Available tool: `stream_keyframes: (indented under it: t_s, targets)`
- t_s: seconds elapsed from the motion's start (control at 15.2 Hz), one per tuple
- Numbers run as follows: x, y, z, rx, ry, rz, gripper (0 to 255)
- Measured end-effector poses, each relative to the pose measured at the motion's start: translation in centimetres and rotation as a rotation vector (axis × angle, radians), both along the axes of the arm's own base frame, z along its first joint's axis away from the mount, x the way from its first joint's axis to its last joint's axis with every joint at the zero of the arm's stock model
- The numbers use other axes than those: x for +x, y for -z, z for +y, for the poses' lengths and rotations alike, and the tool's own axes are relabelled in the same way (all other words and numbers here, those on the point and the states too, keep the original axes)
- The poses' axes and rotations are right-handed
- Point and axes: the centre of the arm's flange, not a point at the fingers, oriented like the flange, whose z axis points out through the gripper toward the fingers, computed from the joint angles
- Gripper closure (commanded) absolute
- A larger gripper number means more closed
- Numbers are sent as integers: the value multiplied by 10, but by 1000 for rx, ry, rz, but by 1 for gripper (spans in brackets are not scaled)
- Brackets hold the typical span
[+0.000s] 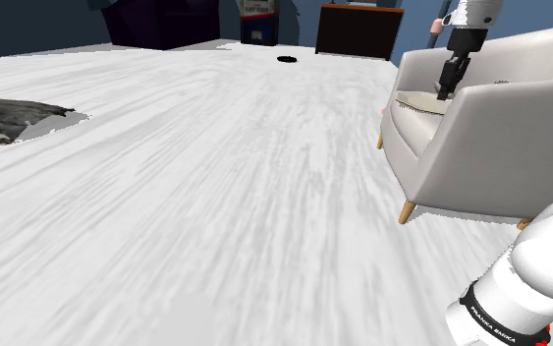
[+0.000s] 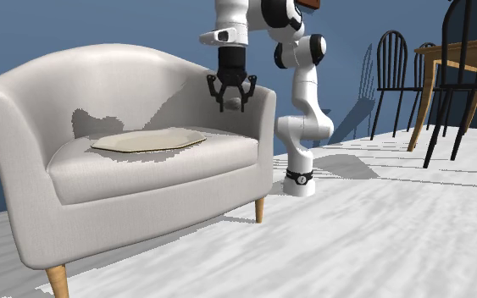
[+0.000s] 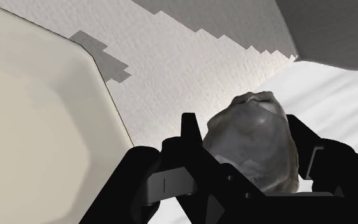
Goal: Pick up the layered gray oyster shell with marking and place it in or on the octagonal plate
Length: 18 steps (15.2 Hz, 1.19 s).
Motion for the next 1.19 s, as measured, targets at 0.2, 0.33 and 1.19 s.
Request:
stream_keyframes:
  t_s: [0.2,0.33,1.19]
  targets:
    - [13,-1,-33,1,0,0,255]
    - [20,0,-59,1,1,0,255]
    - [72,4,-211,0,1,2,255]
